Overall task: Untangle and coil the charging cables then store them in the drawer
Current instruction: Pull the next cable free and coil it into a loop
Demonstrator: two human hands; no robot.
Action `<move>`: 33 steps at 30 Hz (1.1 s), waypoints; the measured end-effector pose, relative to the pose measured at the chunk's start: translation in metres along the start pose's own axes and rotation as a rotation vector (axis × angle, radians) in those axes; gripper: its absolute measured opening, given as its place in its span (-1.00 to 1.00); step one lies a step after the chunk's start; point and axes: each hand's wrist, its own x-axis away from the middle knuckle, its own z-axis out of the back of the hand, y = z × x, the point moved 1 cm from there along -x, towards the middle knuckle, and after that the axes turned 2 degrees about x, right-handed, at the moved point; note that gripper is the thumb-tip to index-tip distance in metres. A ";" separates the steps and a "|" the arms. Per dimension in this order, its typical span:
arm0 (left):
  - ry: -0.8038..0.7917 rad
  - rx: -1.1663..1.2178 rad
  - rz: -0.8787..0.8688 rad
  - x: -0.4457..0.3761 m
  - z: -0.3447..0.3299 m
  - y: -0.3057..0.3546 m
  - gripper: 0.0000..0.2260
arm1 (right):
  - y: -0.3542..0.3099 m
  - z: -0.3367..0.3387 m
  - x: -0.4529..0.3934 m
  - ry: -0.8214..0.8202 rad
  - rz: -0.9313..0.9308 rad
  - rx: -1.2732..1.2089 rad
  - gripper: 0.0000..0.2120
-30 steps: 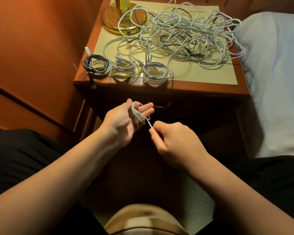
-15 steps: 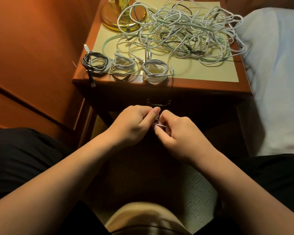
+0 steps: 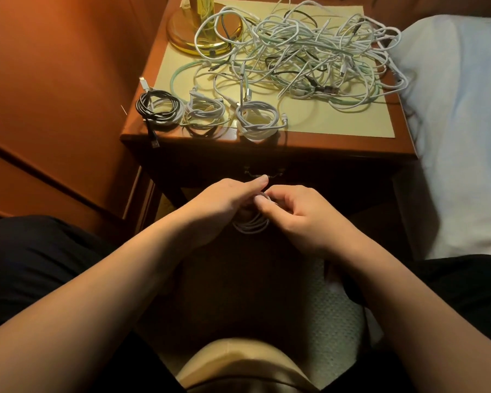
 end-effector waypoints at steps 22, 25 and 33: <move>0.193 0.035 0.154 0.009 0.007 0.015 -0.53 | 0.002 -0.021 -0.014 -0.119 -0.125 -0.853 -0.42; 0.273 -0.107 0.102 0.010 0.008 0.021 -0.46 | 0.004 -0.018 -0.015 -0.203 -0.096 -0.879 -0.39; 0.152 -0.061 -0.028 0.009 0.019 0.017 -0.54 | 0.009 -0.027 -0.016 -0.105 -0.125 -0.973 -0.44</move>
